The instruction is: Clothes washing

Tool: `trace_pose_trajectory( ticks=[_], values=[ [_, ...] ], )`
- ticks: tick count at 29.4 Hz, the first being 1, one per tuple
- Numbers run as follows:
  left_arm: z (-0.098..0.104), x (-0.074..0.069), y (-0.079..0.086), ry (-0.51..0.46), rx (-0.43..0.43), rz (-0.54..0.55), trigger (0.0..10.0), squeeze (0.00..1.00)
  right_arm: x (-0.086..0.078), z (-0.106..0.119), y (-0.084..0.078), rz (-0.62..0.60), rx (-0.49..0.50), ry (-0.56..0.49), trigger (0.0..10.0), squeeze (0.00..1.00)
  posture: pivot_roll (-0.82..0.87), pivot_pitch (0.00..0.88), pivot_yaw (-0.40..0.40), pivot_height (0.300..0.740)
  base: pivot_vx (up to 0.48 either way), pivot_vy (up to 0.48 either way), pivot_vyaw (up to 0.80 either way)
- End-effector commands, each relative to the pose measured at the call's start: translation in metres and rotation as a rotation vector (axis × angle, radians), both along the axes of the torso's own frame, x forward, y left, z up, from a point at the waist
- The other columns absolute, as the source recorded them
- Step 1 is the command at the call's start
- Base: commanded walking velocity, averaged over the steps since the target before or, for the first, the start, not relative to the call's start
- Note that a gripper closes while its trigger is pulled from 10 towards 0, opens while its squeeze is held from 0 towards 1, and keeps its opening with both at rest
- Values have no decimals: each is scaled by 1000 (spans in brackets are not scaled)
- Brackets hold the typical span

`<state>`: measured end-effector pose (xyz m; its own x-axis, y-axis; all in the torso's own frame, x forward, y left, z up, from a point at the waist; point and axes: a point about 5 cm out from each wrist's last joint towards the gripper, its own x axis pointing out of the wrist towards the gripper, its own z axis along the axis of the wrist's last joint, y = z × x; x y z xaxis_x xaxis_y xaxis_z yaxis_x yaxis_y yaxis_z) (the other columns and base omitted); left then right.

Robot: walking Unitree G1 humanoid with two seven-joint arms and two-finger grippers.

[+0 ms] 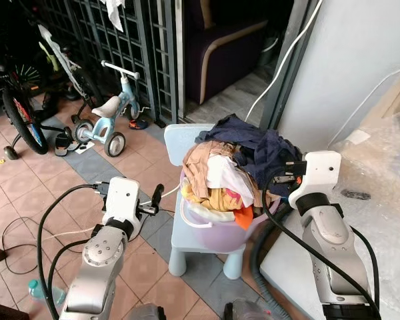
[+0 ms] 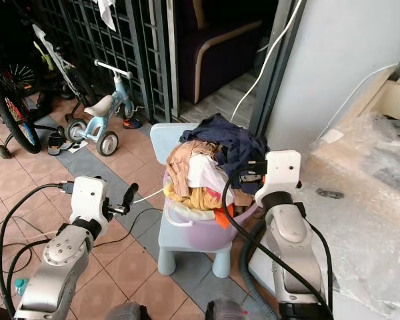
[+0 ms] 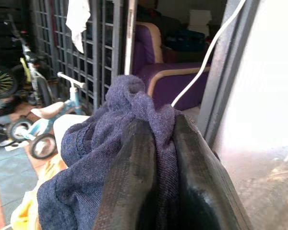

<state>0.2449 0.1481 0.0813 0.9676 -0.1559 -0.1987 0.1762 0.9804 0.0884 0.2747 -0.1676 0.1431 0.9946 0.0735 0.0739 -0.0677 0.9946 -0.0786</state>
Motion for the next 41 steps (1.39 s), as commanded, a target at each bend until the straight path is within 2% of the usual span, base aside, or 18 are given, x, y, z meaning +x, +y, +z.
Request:
trace_pose_trajectory(
  ticks=[1, 7, 15, 22, 29, 41],
  values=[
    [0, 0, -1, 2, 6, -4, 10000, 0, -2, -4, -5, -25, -7, 11, 10000, 0, -46, 11, 27, 740, 0, -262, 0],
    [0, 1, -1, 1, 7, -5, 10000, 0, -2, -5, -7, -36, -10, 19, 10000, 0, -47, 11, 27, 740, 0, -127, 0],
    [7, 1, -3, -43, -49, -28, 10000, 0, 2, -1, -14, -47, -36, 8, 10000, 0, -53, 5, 31, 740, 0, 0, -676],
    [11, 3, -6, -57, -71, -45, 10000, 0, 9, 8, -33, -125, -74, -33, 10000, 0, -57, 0, 35, 740, 0, 0, -571],
    [6, 1, -6, -19, -89, -18, 10000, 0, 8, 3, -40, -178, -101, -14, 10000, 0, -59, 1, 35, 740, 0, 0, -114],
    [6, 2, -4, -16, -91, -15, 10000, 0, 8, 0, -36, -167, -100, -12, 10000, 0, -58, 0, 30, 740, 0, 423, -67]
  ],
)
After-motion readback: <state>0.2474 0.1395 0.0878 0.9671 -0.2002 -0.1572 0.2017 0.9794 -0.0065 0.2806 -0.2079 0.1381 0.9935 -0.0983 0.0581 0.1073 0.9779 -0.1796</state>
